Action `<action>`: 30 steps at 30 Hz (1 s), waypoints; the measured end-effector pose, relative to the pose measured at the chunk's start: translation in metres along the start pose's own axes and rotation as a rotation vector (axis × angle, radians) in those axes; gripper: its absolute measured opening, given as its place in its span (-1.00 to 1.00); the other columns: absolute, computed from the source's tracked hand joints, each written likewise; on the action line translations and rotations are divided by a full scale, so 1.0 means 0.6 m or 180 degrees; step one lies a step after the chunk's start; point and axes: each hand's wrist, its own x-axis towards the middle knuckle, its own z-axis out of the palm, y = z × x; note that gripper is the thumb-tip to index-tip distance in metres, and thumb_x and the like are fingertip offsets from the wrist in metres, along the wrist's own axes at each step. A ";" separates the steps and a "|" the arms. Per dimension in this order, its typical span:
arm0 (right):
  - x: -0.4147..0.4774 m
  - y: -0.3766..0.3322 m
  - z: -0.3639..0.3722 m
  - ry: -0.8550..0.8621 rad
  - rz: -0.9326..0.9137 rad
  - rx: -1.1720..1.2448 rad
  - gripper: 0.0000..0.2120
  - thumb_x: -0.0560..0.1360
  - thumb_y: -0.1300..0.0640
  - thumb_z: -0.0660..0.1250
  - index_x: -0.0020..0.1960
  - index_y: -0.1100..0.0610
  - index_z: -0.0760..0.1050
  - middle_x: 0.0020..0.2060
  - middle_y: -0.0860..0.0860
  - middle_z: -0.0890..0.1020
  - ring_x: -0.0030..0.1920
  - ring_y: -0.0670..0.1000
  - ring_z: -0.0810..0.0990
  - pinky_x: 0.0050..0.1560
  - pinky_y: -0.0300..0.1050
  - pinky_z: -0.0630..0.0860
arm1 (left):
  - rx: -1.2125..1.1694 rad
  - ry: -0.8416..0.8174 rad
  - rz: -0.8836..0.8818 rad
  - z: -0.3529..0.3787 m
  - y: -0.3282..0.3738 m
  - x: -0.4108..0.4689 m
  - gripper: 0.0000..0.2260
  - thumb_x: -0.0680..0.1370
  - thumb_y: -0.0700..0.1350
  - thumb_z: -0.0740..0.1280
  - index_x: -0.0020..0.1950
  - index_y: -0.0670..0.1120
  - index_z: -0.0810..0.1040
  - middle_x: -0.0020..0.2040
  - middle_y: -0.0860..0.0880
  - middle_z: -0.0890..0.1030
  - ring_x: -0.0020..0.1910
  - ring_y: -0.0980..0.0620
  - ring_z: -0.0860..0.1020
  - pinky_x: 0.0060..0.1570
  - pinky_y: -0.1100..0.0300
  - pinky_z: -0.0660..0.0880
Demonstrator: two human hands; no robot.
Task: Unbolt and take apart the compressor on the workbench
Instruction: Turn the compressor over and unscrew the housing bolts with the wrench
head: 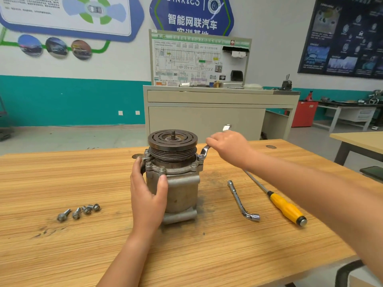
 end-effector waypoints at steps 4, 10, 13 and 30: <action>0.036 -0.017 0.026 0.0447 -0.0203 0.0404 -0.73 0.51 0.40 0.13 0.14 0.31 0.50 0.08 0.20 0.60 0.09 0.16 0.57 0.26 0.02 0.30 | 0.0030 -0.0001 0.0024 0.000 0.003 -0.001 -0.38 0.39 0.24 0.17 0.42 0.26 0.07 0.44 0.16 0.25 0.43 0.23 0.20 0.43 -0.01 0.22; 0.004 -0.019 -0.009 0.0818 0.0944 0.1300 -0.71 0.63 0.18 0.02 0.29 0.20 0.35 -0.19 0.09 0.58 -0.20 0.11 0.52 -0.19 -0.05 0.38 | 0.0049 0.0001 0.0020 -0.002 0.002 -0.002 -0.40 0.39 0.25 0.17 0.40 0.28 0.07 0.43 0.16 0.25 0.43 0.22 0.21 0.43 0.02 0.21; -0.045 -0.023 -0.036 0.0615 0.1232 0.1436 -0.74 0.63 0.14 0.02 0.29 0.15 0.28 -0.39 0.01 0.46 -0.36 0.13 0.49 -0.39 -0.05 0.39 | 0.0032 0.0010 0.0008 -0.001 0.001 -0.001 -0.39 0.38 0.24 0.17 0.41 0.25 0.08 0.43 0.16 0.25 0.42 0.23 0.21 0.43 0.04 0.21; -0.093 -0.091 -0.108 -0.0633 0.0656 -0.0050 -0.57 0.46 0.39 0.11 0.32 0.26 0.24 -0.31 0.02 0.48 -0.34 0.08 0.35 -0.55 -0.14 0.11 | -0.0048 0.0037 -0.0006 0.002 -0.002 0.001 -0.37 0.44 0.13 0.21 0.49 0.14 0.09 0.37 0.20 0.25 0.36 0.34 0.21 0.36 0.20 0.19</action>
